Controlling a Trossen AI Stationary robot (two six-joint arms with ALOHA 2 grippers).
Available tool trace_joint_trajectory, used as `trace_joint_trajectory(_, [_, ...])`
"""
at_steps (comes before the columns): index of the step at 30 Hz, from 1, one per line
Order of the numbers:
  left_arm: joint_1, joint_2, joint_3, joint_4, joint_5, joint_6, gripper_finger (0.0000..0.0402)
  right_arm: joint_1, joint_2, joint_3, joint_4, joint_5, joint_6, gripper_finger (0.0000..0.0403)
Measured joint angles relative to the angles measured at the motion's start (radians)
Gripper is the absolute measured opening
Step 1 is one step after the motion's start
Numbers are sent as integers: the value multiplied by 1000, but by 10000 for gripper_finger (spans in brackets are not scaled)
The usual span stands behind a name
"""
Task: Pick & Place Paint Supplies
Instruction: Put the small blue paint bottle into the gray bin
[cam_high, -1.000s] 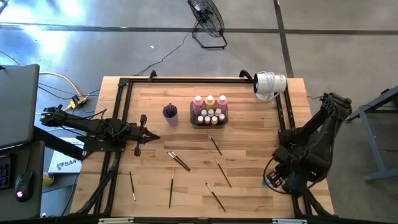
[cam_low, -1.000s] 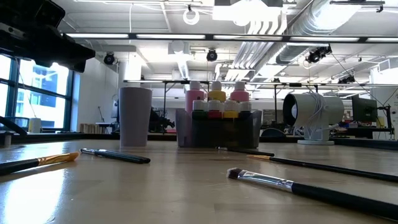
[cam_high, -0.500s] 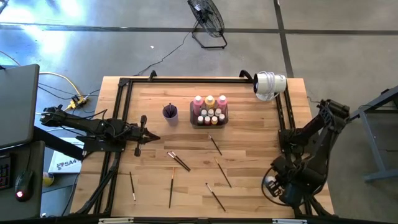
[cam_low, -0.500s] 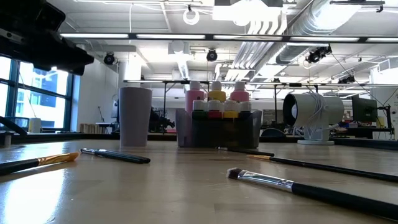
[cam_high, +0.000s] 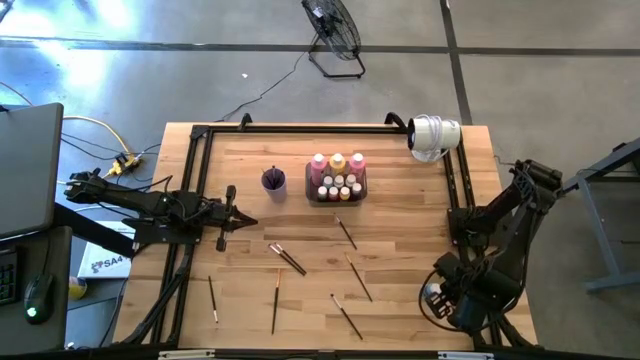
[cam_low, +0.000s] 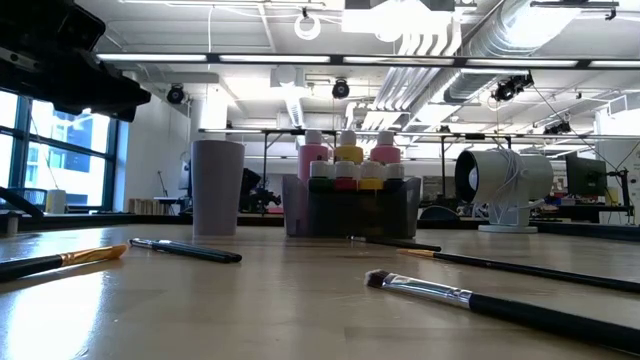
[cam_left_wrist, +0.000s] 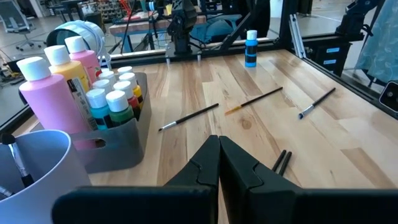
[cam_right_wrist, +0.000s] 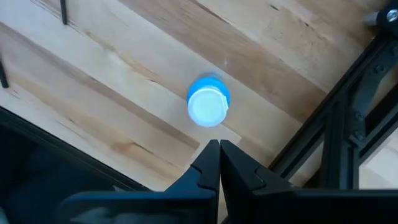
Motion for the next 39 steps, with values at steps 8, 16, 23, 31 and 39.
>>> trace_joint_trajectory(8, [0, 0, 0, 0, 0, 1, 0, -2, 0, 0, 43, 16, 2, 64])
trace_joint_trajectory(16, [0, 0, 0, 0, 0, 2, 0, -2, 0, 0, 80, 63, 3, 184])
trace_joint_trajectory(23, [0, 0, 0, 0, 0, 2, 0, -2, 0, 0, 34, 87, 2, 215])
trace_joint_trajectory(31, [0, 0, 0, 0, 0, 2, 0, -2, 0, 0, 33, 132, 2, 202])
trace_joint_trajectory(39, [0, 0, 0, 0, 0, 2, 0, -1, -1, -74, 83, 126, 3, 201])
